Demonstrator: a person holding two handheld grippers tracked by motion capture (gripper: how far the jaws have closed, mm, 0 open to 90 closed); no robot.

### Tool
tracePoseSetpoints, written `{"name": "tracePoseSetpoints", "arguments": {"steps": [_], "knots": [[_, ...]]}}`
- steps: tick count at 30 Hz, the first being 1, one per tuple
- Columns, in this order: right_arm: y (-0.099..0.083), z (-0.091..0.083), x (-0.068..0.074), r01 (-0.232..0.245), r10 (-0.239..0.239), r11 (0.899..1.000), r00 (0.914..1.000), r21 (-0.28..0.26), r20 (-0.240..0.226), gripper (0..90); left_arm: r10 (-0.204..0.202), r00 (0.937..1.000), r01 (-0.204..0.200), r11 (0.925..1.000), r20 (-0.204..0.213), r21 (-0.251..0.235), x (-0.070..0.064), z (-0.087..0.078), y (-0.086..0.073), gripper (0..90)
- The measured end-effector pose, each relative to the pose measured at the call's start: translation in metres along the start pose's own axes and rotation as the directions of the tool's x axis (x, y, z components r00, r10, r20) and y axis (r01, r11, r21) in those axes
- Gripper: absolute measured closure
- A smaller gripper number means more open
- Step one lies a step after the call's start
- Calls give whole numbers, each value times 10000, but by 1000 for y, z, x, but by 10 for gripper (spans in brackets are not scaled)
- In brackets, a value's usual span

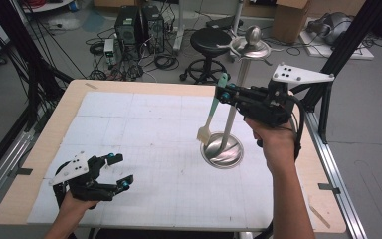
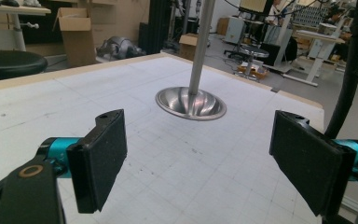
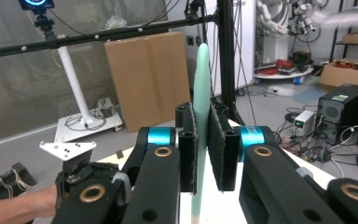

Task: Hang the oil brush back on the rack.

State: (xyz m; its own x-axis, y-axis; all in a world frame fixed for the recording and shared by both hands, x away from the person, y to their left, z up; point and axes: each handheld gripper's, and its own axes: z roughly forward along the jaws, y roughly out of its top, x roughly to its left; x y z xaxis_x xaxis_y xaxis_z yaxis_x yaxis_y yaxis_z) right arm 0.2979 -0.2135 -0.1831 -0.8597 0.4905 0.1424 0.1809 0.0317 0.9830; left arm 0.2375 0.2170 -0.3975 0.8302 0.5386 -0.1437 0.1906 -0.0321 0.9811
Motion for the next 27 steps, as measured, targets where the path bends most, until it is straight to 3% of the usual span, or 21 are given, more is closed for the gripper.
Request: {"name": "tracePoseSetpoints", "arguments": {"steps": [10,27], "knots": [[14,-2,-11,-182,186,9997,9995,-156,274,826,-72,9999,72,10000,84,-18,0,0,0,197],[13,-4,-22,-615,633,9977,9957,-290,682,825,-72,9999,73,10000,119,-64,-1,0,0,200]]}}
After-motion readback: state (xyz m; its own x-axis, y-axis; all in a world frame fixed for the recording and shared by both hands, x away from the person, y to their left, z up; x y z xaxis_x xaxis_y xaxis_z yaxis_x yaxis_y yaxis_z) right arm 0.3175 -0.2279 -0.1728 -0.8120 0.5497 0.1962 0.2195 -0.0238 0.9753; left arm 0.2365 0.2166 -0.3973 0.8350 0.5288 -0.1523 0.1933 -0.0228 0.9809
